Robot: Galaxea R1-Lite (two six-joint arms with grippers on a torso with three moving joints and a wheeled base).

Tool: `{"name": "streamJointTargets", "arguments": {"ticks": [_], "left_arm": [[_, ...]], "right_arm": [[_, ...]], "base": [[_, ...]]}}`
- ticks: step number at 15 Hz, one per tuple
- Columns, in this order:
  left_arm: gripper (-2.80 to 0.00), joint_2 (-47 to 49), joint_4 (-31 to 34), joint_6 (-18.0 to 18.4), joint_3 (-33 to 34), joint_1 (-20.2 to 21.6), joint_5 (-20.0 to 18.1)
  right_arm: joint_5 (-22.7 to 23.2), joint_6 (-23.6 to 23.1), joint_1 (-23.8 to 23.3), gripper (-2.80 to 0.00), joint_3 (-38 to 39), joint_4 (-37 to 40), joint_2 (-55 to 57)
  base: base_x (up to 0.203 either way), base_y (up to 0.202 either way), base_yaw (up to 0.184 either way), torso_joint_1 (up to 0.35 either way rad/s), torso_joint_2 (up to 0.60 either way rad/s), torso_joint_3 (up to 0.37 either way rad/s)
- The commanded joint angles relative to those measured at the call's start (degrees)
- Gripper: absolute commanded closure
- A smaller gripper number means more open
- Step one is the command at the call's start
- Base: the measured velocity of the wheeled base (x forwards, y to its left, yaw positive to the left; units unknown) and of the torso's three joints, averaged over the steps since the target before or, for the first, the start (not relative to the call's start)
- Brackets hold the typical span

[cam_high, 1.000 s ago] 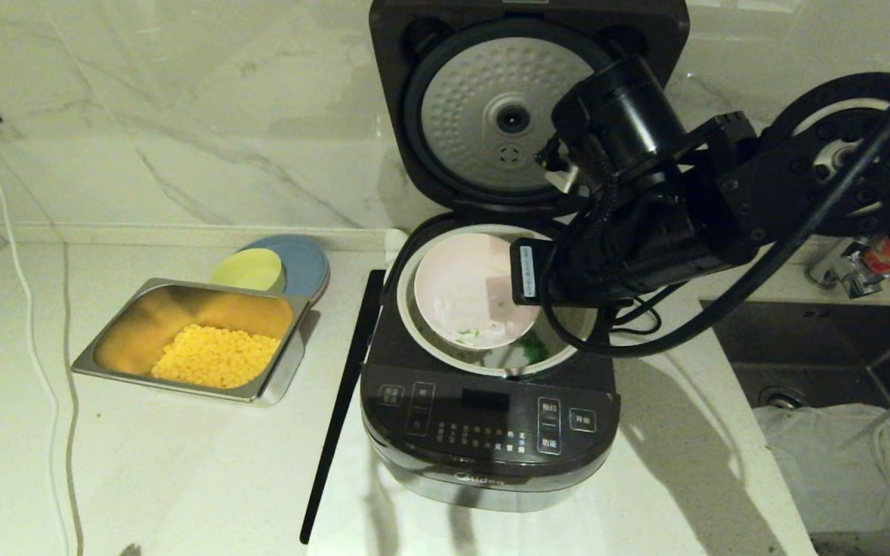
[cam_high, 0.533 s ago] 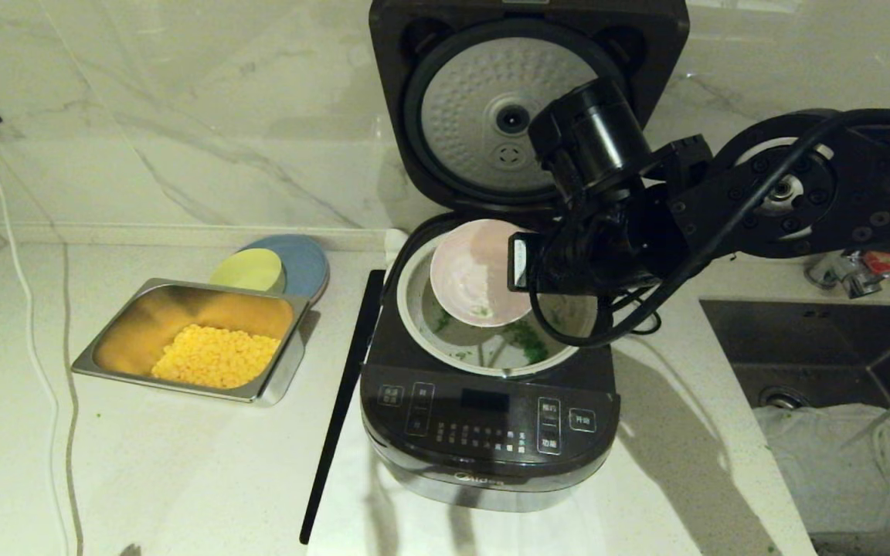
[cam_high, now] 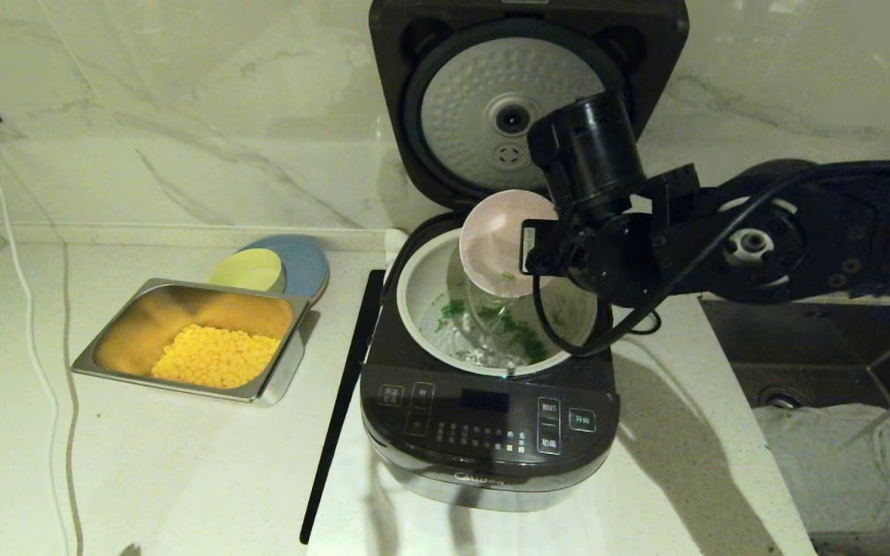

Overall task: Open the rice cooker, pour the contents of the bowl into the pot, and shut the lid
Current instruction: Pour the water from the bowl into the rice cooker

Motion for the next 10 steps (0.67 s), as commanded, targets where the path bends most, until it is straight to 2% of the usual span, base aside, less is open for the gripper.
{"name": "streamJointTargets", "arguments": {"ticks": [1, 2, 4, 6, 7, 8, 9, 10], "left_arm": [[0.0, -0.1, 0.0, 0.0, 0.5, 0.0, 0.0], [0.0, -0.1, 0.0, 0.0, 0.5, 0.0, 0.0], [0.0, -0.1, 0.0, 0.0, 0.5, 0.0, 0.0], [0.0, -0.1, 0.0, 0.0, 0.5, 0.0, 0.0], [0.0, -0.1, 0.0, 0.0, 0.5, 0.0, 0.0], [0.0, -0.1, 0.0, 0.0, 0.5, 0.0, 0.0], [0.0, -0.1, 0.0, 0.0, 0.5, 0.0, 0.0], [0.0, -0.1, 0.0, 0.0, 0.5, 0.0, 0.0]], "right_arm": [[-3.2, -4.8, 0.4, 0.0, 8.0, -20.4, -0.5], [-3.9, -8.6, 0.5, 0.0, 11.7, -31.1, -0.4], [-4.6, -19.1, 1.1, 0.0, 19.2, -54.7, 0.5], [-4.4, -33.4, 2.1, 0.0, 25.5, -80.7, 2.7], [-3.3, -42.4, 2.5, 0.0, 28.0, -91.1, 4.3], [-2.0, -49.6, 2.8, 0.0, 30.6, -97.6, 5.5], [-1.0, -52.1, 3.2, 0.0, 32.6, -99.4, 5.9], [-0.2, -50.5, 3.5, 0.0, 34.4, -99.4, 6.0]], "base": [[0.0, 0.0, 0.0, 0.0, 0.0, 0.0], [0.0, 0.0, 0.0, 0.0, 0.0, 0.0], [0.0, 0.0, 0.0, 0.0, 0.0, 0.0], [0.0, 0.0, 0.0, 0.0, 0.0, 0.0], [0.0, 0.0, 0.0, 0.0, 0.0, 0.0], [0.0, 0.0, 0.0, 0.0, 0.0, 0.0], [0.0, 0.0, 0.0, 0.0, 0.0, 0.0], [0.0, 0.0, 0.0, 0.0, 0.0, 0.0]]}}
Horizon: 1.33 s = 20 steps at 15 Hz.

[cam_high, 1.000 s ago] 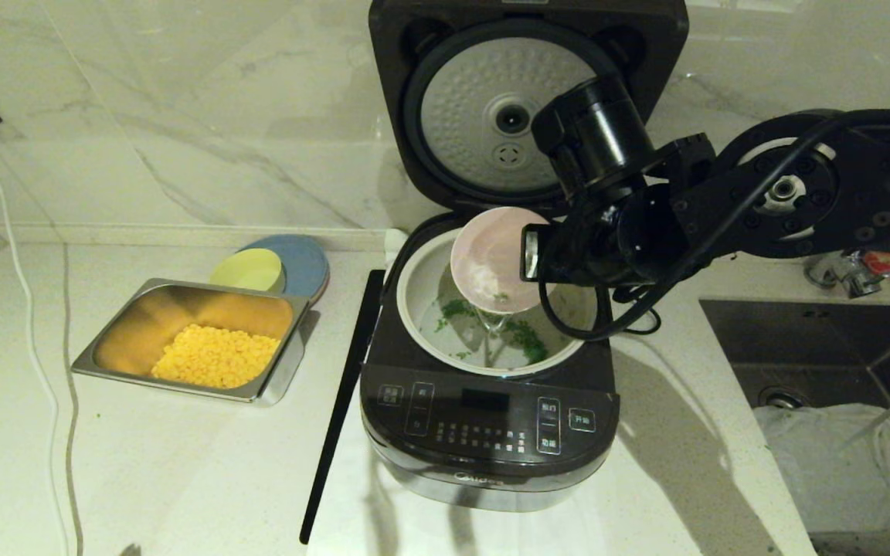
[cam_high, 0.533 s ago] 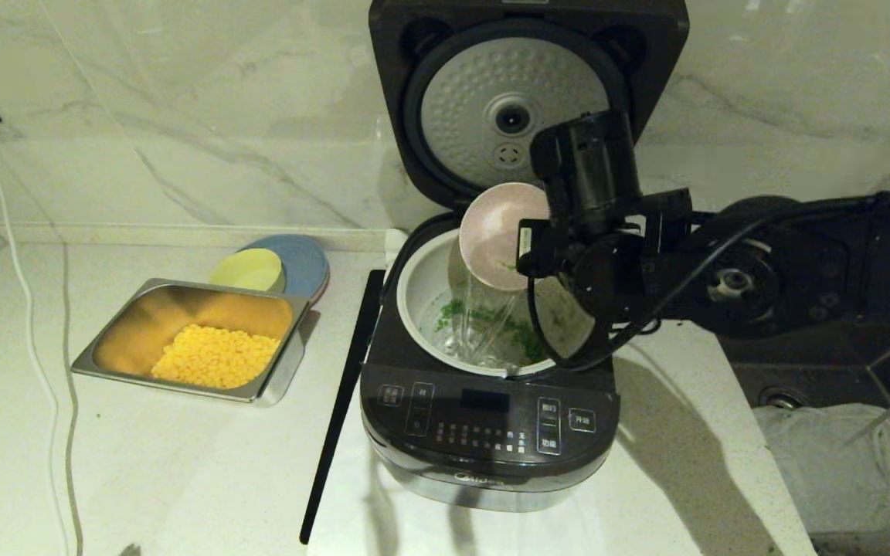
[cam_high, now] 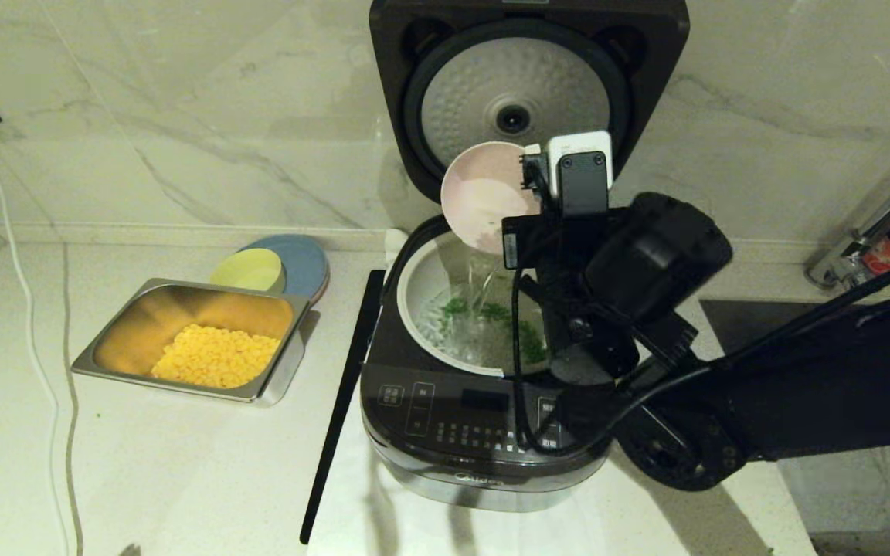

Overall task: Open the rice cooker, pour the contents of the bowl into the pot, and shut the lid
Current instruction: Pour the water from the bowl into the rice cooker

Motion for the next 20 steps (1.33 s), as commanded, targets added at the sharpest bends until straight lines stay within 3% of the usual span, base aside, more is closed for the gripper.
{"name": "streamJointTargets", "arguments": {"ticks": [1, 9, 14, 17, 20], "left_arm": [[0.0, -0.1, 0.0, 0.1, 0.5, 0.0, 0.0], [0.0, -0.1, 0.0, 0.1, 0.5, 0.0, 0.0], [0.0, -0.1, 0.0, 0.0, 0.5, 0.0, 0.0], [0.0, -0.1, 0.0, 0.0, 0.5, 0.0, 0.0], [0.0, -0.1, 0.0, 0.0, 0.5, 0.0, 0.0]], "right_arm": [[0.9, -1.9, 1.0, 0.0, 3.2, -9.4, 1.7], [1.2, 0.3, 1.0, 0.0, 4.1, -9.4, 2.5], [0.5, 0.0, 1.0, 0.0, 0.7, -7.9, 0.1], [-0.6, 2.6, 1.0, 0.0, -1.4, 2.6, -3.6], [-1.3, 10.0, 0.9, 0.0, -3.8, 20.0, -8.2]], "base": [[0.0, 0.0, 0.0, 0.0, 0.0, 0.0], [0.0, 0.0, 0.0, 0.0, 0.0, 0.0], [0.0, 0.0, 0.0, 0.0, 0.0, 0.0], [0.0, 0.0, 0.0, 0.0, 0.0, 0.0], [0.0, 0.0, 0.0, 0.0, 0.0, 0.0]]}}
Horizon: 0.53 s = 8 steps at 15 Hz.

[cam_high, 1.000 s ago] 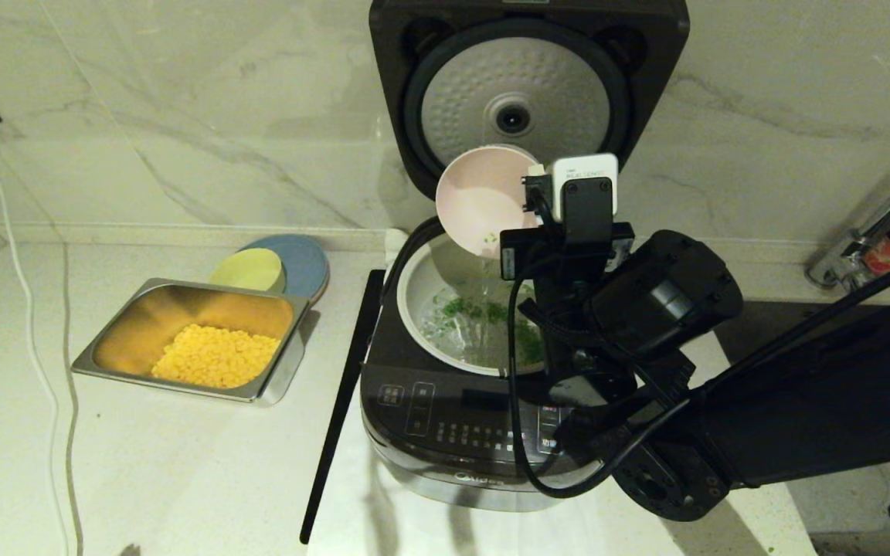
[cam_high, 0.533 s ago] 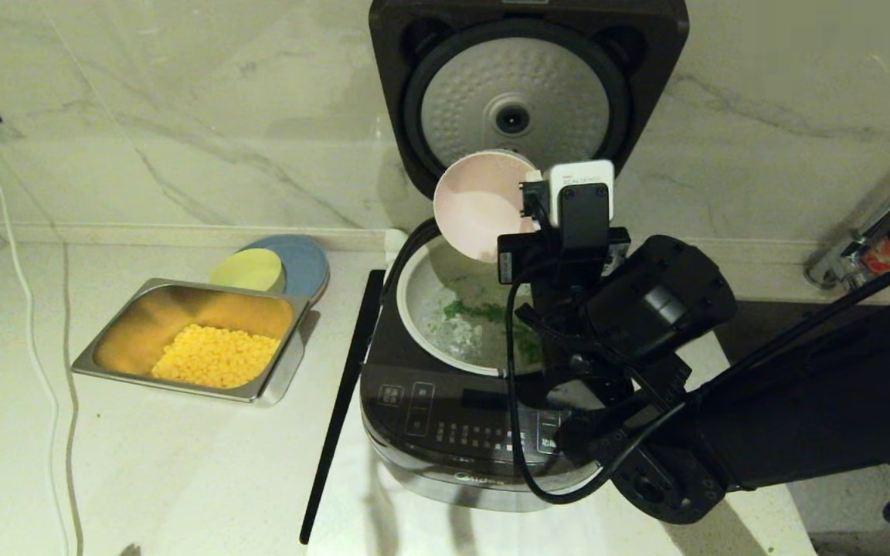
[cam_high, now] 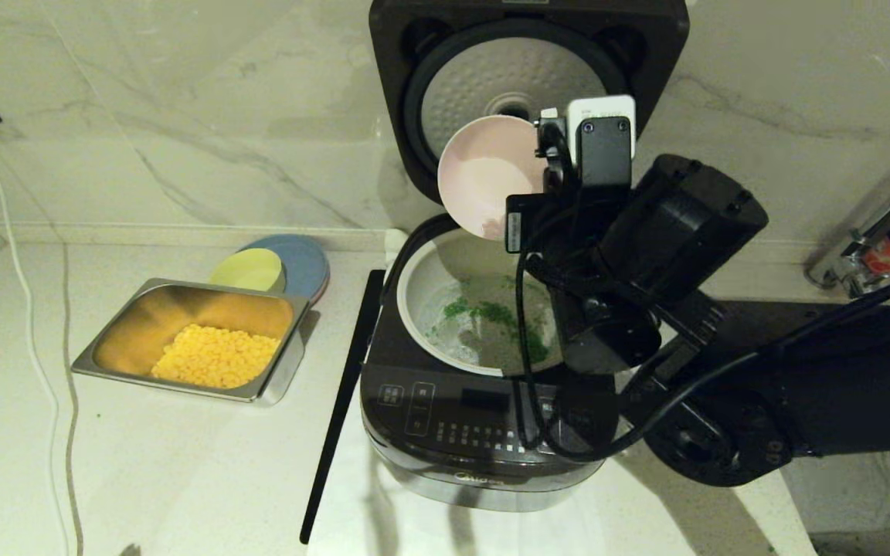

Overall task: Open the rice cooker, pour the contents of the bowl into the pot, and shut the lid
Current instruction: Pour the water from the bowl into the rice cooker

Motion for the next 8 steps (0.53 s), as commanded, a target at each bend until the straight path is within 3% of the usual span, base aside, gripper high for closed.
{"name": "streamJointTargets", "arguments": {"ticks": [1, 5, 8], "left_arm": [[0.0, -0.1, 0.0, 0.0, 0.5, 0.0, 0.0], [0.0, -0.1, 0.0, 0.0, 0.5, 0.0, 0.0], [0.0, -0.1, 0.0, 0.0, 0.5, 0.0, 0.0]], "right_arm": [[-0.4, 6.3, -0.1, 0.0, -2.5, 16.5, -5.3], [1.8, 25.1, -0.7, 0.0, -8.8, 51.7, -11.8], [9.5, 37.1, -1.5, 0.0, -14.6, 76.7, -16.4]], "base": [[0.0, 0.0, 0.0, 0.0, 0.0, 0.0], [0.0, 0.0, 0.0, 0.0, 0.0, 0.0], [0.0, 0.0, 0.0, 0.0, 0.0, 0.0]]}}
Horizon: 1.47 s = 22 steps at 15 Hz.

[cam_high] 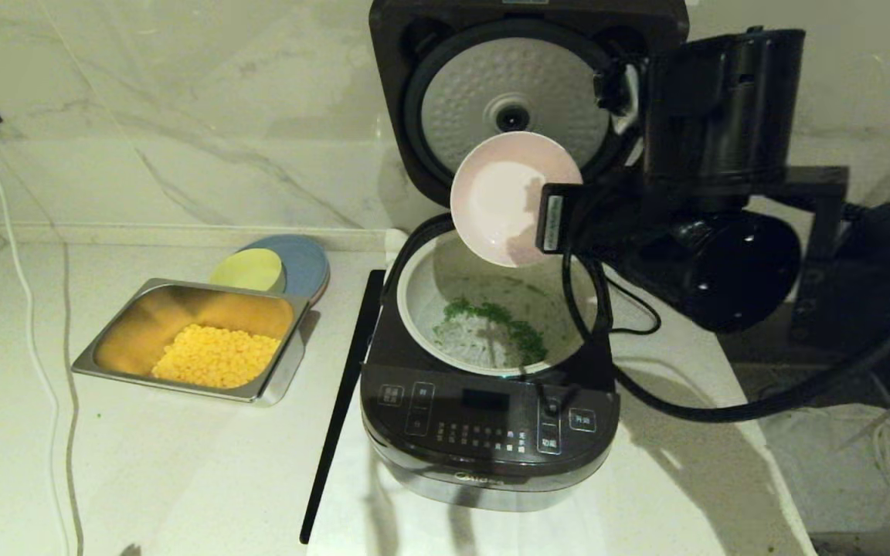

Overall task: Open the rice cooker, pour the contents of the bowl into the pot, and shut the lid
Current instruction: Place the bowl on the table

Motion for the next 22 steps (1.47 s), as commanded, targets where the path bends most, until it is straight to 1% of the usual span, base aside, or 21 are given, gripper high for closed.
{"name": "streamJointTargets", "arguments": {"ticks": [1, 2, 4, 6, 7, 10, 12, 13, 14, 15, 16, 17, 18, 20, 21, 22], "left_arm": [[0.0, -0.1, 0.0, 0.0, 0.5, 0.0, 0.0], [0.0, -0.1, 0.0, 0.0, 0.5, 0.0, 0.0], [0.0, -0.1, 0.0, 0.0, 0.5, 0.0, 0.0], [0.0, -0.1, 0.0, 0.0, 0.5, 0.0, 0.0], [0.0, -0.1, 0.0, 0.0, 0.5, 0.0, 0.0], [0.0, -0.1, 0.0, 0.1, 0.5, 0.0, 0.0], [0.0, -0.1, 0.0, 0.0, 0.5, 0.0, 0.0], [0.0, -0.1, 0.0, 0.0, 0.5, 0.0, 0.0], [0.0, -0.1, 0.0, 0.0, 0.5, 0.0, 0.0], [0.0, -0.1, 0.0, 0.0, 0.5, 0.0, 0.0], [0.0, -0.1, 0.0, 0.1, 0.5, 0.0, 0.0], [0.0, -0.1, 0.0, 0.0, 0.5, 0.0, 0.0], [0.0, -0.1, 0.0, 0.0, 0.5, 0.0, 0.0], [0.0, -0.1, 0.0, 0.0, 0.5, 0.0, 0.0], [0.0, -0.1, 0.0, 0.0, 0.5, 0.0, 0.0], [0.0, -0.1, 0.0, 0.0, 0.5, 0.0, 0.0]], "right_arm": [[6.7, 8.9, -1.4, 0.0, -4.3, 25.5, -5.8], [11.4, 11.4, -2.7, 0.0, -5.3, 31.3, -8.2], [19.4, 13.5, -5.5, 0.0, -5.9, 40.0, -12.8], [23.7, 13.9, -8.5, 0.0, -5.7, 46.3, -17.1], [26.1, 14.0, -10.8, 0.0, -5.4, 48.8, -19.1], [32.9, 14.1, -19.2, 0.0, -4.7, 55.3, -23.4], [37.4, 13.9, -26.0, 0.0, -1.5, 58.2, -25.4], [39.1, 13.8, -29.2, 0.0, 1.4, 58.4, -26.1], [40.1, 13.6, -32.0, 0.0, 4.7, 58.5, -26.3], [40.6, 13.6, -33.7, 0.0, 7.7, 58.5, -26.2], [40.9, 13.5, -35.0, 0.0, 11.2, 57.6, -25.9], [41.4, 13.5, -36.4, 0.0, 15.0, 55.0, -25.6], [42.3, 13.4, -37.9, 0.0, 19.4, 50.6, -25.1], [44.1, 13.4, -39.9, 0.0, 27.7, 38.5, -21.9], [44.7, 13.5, -41.0, 0.0, 30.8, 33.0, -19.0], [45.0, 13.5, -42.5, 0.0, 32.8, 29.2, -16.6]], "base": [[0.0, 0.0, 0.0, 0.0, 0.0, 0.0], [0.0, 0.0, 0.0, 0.0, 0.0, 0.0], [0.0, 0.0, 0.0, 0.0, 0.0, 0.0], [0.0, 0.0, 0.0, 0.0, 0.0, 0.0], [0.0, 0.0, 0.0, 0.0, 0.0, 0.0], [0.0, 0.0, 0.0, 0.0, 0.0, 0.0], [0.0, 0.0, 0.0, 0.0, 0.0, 0.0], [0.0, 0.0, 0.0, 0.0, 0.0, 0.0], [0.0, 0.0, 0.0, 0.0, 0.0, 0.0], [0.0, 0.0, 0.0, 0.0, 0.0, 0.0], [0.0, 0.0, 0.0, 0.0, 0.0, 0.0], [0.0, 0.0, 0.0, 0.0, 0.0, 0.0], [0.0, 0.0, 0.0, 0.0, 0.0, 0.0], [0.0, 0.0, 0.0, 0.0, 0.0, 0.0], [0.0, 0.0, 0.0, 0.0, 0.0, 0.0], [0.0, 0.0, 0.0, 0.0, 0.0, 0.0]]}}
